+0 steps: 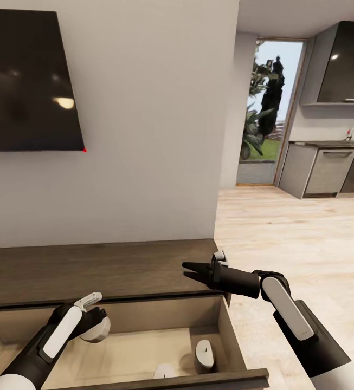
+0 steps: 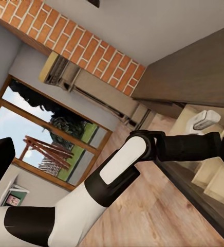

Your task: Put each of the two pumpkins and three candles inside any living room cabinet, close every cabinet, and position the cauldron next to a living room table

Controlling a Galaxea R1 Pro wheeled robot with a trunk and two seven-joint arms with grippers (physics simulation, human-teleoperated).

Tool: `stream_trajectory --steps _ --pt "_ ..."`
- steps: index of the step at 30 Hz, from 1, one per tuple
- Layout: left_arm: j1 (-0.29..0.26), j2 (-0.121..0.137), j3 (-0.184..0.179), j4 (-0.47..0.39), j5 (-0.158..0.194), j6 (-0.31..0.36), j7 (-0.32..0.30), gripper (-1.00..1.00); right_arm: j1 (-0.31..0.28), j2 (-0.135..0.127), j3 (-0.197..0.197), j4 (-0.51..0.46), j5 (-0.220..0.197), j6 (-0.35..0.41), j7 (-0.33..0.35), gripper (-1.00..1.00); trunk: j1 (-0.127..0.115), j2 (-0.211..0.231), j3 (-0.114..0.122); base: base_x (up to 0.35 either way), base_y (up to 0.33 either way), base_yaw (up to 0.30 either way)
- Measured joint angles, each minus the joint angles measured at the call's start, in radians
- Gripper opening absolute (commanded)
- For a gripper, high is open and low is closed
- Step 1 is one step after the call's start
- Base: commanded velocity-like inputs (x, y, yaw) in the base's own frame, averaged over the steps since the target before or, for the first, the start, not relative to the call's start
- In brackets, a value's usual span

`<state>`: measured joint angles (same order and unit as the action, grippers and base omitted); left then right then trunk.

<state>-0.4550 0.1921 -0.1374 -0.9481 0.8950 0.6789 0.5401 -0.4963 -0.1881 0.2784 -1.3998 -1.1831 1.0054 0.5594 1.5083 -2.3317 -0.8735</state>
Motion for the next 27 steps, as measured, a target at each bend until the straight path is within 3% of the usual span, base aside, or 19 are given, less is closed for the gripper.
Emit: stream_trajectory --steps 27 --pt "0.000 0.000 0.000 -0.002 0.001 0.001 0.000 -1.00 0.000 0.000 0.000 0.001 0.006 -0.037 0.003 1.00 0.092 -0.168 -0.079 0.000 0.000 0.000"
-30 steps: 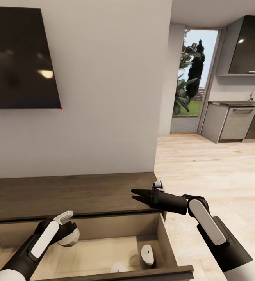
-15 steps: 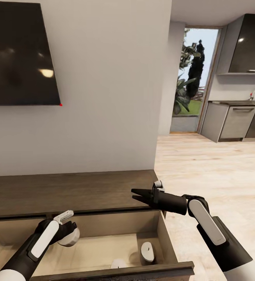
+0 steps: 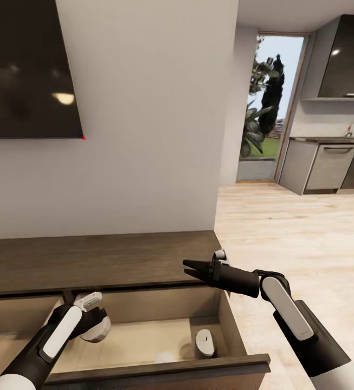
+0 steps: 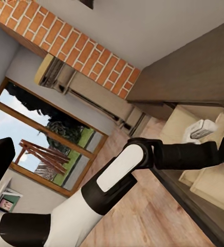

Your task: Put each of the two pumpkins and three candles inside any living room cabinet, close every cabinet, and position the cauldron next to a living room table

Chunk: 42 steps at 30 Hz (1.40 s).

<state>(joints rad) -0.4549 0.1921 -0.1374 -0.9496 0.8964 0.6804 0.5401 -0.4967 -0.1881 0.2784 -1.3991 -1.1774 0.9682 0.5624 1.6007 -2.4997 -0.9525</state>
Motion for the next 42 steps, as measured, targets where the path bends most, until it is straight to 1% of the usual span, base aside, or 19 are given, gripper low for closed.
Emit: stream_trajectory --steps 14,30,42 --pt "0.000 -0.001 0.000 0.001 0.000 0.000 0.000 -1.00 0.001 0.000 0.000 0.000 -0.001 -0.003 0.000 1.00 0.006 -0.003 -0.054 0.000 0.000 0.000" --pt "0.000 -0.002 0.000 0.000 -0.002 -0.002 0.000 -1.00 0.001 0.000 0.000 0.000 0.001 -0.024 0.001 1.00 0.013 -0.007 -0.116 0.000 0.000 0.000" --pt "0.000 0.000 0.002 -0.002 -0.003 -0.002 0.000 -1.00 0.000 0.000 0.000 0.000 0.000 -0.025 0.001 1.00 0.013 -0.007 -0.116 0.003 0.000 0.000"
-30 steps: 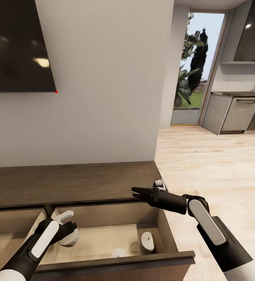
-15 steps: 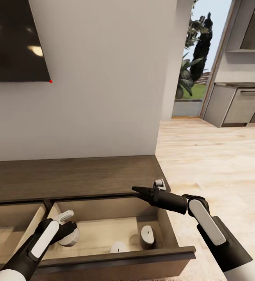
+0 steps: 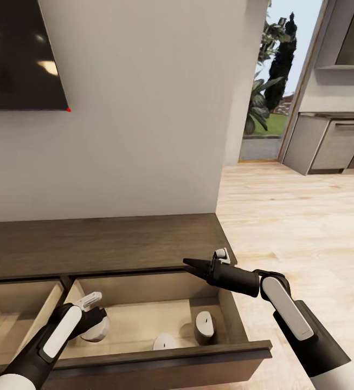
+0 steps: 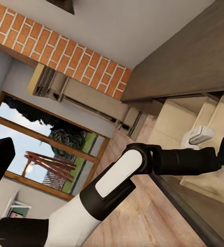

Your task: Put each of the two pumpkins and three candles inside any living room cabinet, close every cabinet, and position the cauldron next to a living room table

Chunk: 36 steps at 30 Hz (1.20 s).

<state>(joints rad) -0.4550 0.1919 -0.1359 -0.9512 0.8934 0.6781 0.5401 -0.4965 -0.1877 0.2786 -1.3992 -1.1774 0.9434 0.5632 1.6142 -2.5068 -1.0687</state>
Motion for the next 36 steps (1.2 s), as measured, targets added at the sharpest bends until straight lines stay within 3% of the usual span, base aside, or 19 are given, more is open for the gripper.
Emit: stream_trajectory --steps 29,30,36 --pt "-0.002 -0.002 -0.001 0.017 0.005 0.003 0.008 -1.00 0.000 0.000 0.000 0.000 0.000 -0.001 0.000 1.00 0.000 0.000 0.000 0.033 -0.003 0.000" --pt "-0.002 -0.002 -0.001 0.017 0.006 0.003 0.008 1.00 0.000 0.000 0.000 0.000 0.000 -0.001 0.000 1.00 0.000 0.000 0.000 0.000 0.000 0.000" --pt "-0.002 -0.004 -0.001 0.025 0.002 0.002 0.010 1.00 0.000 0.000 0.000 0.000 0.000 -0.002 0.000 1.00 0.000 0.000 0.000 0.000 0.000 0.000"
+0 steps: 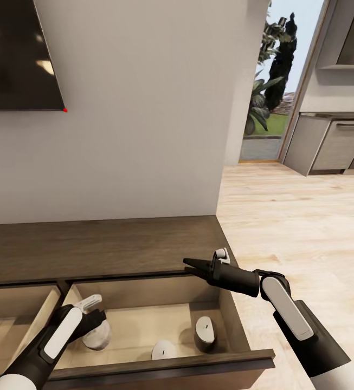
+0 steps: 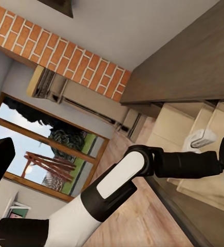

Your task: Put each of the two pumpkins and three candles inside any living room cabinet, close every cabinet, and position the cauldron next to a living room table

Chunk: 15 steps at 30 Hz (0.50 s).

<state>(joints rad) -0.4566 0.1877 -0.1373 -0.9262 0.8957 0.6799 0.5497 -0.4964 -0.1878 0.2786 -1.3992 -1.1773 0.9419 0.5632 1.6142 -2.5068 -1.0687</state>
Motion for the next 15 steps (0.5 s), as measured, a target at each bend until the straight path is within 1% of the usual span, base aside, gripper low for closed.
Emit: stream_trajectory --steps 5,12,15 --pt "0.000 0.001 0.001 0.002 -0.002 0.000 -0.004 1.00 0.000 0.000 0.000 0.000 0.000 0.000 0.000 1.00 0.000 0.000 0.000 0.000 0.000 0.000" --pt "0.000 0.002 0.004 -0.018 -0.001 -0.001 -0.007 1.00 0.000 0.000 0.000 0.007 -0.001 0.000 0.000 1.00 0.000 0.000 0.000 0.000 0.000 0.000" --pt "0.000 0.002 0.006 -0.034 0.003 -0.002 -0.007 1.00 0.000 0.001 0.000 0.013 -0.001 0.000 0.000 1.00 -0.001 0.001 0.012 0.000 0.000 0.000"
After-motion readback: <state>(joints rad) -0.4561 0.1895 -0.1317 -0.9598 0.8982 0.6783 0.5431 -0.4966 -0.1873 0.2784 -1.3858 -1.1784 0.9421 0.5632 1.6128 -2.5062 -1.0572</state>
